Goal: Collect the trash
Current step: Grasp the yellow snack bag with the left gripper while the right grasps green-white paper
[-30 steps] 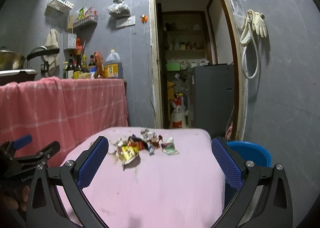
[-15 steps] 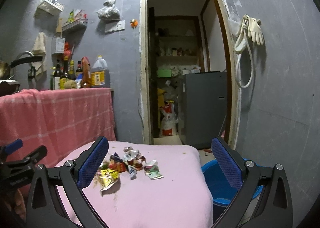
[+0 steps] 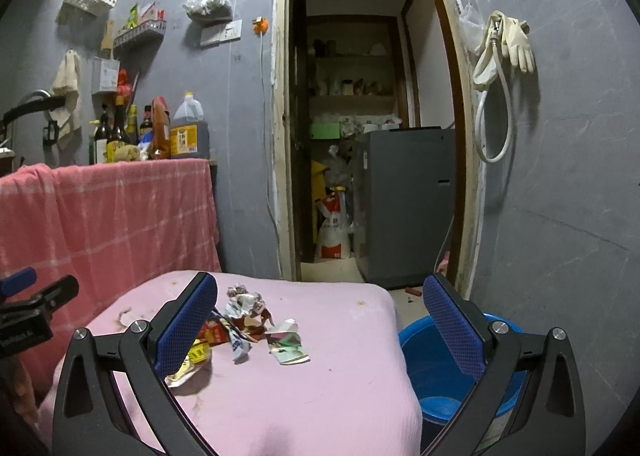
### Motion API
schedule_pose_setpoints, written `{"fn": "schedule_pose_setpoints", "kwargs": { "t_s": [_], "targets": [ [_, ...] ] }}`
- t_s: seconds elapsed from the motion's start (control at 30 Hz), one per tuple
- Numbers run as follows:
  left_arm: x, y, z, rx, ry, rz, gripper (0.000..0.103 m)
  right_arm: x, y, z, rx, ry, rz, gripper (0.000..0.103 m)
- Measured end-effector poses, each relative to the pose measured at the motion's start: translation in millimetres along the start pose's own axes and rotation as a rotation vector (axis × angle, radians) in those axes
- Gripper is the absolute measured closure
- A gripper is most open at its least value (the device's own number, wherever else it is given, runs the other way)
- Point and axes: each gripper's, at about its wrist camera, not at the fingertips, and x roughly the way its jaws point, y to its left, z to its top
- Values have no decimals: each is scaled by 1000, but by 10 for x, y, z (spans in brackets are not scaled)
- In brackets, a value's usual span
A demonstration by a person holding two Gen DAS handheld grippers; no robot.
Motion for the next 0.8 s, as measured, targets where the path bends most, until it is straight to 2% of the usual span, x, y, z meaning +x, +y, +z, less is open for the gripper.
{"fn": "schedule_pose_setpoints", "kwargs": {
  "t_s": [0.3,0.5,0.67,0.8],
  "targets": [
    [228,-124,-165,38,104,-49,2,289,-86,-192,-45,83,31,0],
    [459,-198,-287,35,218,-93,2,473,-127,-291,-68,146,61,0],
    [621,-278,-314,21,297,-158,2,664,-168,-378,-66,218,111,0],
    [676,-370,-309,37,319,-210,2,818,-243,-431,-50,275,135,0]
  ]
}}
